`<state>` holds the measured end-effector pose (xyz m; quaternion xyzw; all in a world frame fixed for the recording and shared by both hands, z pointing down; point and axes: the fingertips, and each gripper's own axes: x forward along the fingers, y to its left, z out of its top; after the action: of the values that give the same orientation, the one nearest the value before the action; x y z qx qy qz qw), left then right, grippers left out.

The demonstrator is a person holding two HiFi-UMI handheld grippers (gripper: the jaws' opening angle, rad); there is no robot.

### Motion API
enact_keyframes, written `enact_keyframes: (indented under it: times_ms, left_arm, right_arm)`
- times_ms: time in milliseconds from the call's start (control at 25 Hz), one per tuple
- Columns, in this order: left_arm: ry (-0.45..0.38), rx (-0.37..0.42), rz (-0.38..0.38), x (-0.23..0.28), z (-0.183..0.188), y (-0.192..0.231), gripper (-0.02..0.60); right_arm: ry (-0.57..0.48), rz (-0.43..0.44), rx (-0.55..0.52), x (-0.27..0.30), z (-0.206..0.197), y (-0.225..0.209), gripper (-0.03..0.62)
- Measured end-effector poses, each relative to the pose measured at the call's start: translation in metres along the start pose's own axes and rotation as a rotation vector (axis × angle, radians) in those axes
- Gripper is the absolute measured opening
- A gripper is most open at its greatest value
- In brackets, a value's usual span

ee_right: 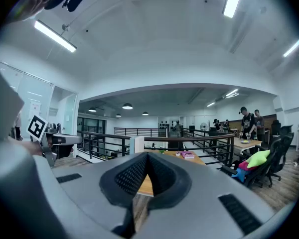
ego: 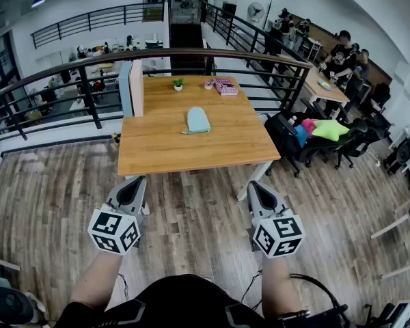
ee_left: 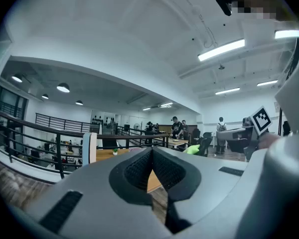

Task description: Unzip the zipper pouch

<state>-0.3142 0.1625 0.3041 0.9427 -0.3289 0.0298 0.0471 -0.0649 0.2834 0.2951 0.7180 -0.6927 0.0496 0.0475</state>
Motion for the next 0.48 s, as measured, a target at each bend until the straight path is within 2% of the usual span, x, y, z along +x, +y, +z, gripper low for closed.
enact_keyframes:
  times_ms: [480]
  left_arm:
    - [0.028,0.031,0.018,-0.003,-0.001,-0.014,0.029]
  right_arm:
    - [-0.005,0.011,0.023,-0.005,0.002,0.000,0.006]
